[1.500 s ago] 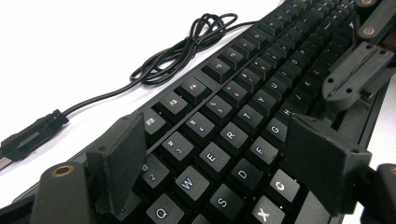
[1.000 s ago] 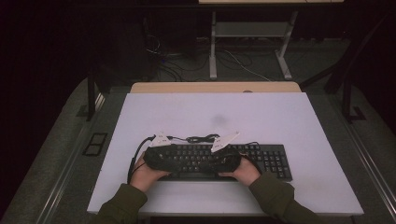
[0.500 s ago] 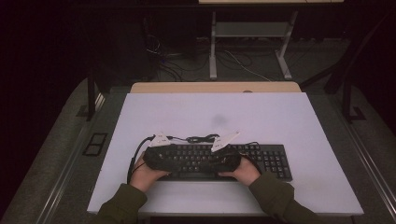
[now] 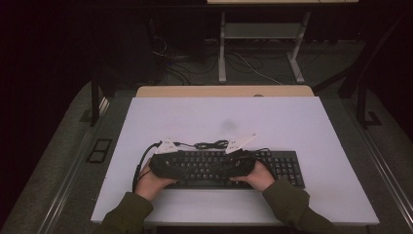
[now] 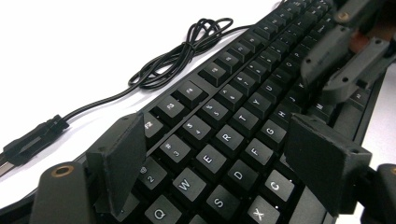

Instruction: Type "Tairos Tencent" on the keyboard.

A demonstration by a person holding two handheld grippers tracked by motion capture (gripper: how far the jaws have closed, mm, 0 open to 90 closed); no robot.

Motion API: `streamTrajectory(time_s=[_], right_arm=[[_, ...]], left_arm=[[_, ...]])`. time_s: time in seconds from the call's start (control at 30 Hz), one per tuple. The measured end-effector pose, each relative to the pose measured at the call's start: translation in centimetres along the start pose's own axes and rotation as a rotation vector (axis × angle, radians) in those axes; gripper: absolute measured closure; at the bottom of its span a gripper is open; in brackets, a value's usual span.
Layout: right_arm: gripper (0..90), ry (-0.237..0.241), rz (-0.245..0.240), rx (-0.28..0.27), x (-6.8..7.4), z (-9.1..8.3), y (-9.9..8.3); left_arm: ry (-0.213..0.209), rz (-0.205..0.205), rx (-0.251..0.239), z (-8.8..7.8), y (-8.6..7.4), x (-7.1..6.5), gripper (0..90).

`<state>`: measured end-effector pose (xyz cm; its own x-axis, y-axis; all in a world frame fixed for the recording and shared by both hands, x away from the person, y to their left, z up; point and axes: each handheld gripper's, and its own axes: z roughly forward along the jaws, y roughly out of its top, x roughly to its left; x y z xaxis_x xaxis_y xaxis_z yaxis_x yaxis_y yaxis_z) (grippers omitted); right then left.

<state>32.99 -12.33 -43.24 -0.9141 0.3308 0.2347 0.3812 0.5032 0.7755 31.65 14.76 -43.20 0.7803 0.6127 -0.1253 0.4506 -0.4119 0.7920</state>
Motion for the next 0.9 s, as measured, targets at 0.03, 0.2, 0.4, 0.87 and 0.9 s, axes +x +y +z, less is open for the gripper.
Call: streamTrajectory(time_s=[0.03,0.2,0.4,0.87,0.9], right_arm=[[72.1,-0.003,0.003,-0.005,0.0,-0.1,0.0],[63.2,-0.020,0.015,-0.027,-0.4,-0.5,0.0],[53.2,-0.039,0.032,-0.048,-0.8,-0.9,-0.1],[31.7,-0.120,0.057,-0.085,-1.9,-1.3,-0.4],[31.1,-0.124,0.060,-0.091,-2.0,-1.3,-0.4]], left_arm=[[-0.004,-0.001,0.000,0.0,0.0,0.0,21.3],[-0.016,-0.008,-0.006,-0.2,0.0,-0.1,26.0],[-0.031,0.001,-0.011,-0.6,0.1,-0.5,36.8],[-0.077,-0.001,0.008,-1.1,-0.3,-1.7,65.6],[-0.082,0.004,0.013,-1.1,-0.3,-1.7,67.7]])
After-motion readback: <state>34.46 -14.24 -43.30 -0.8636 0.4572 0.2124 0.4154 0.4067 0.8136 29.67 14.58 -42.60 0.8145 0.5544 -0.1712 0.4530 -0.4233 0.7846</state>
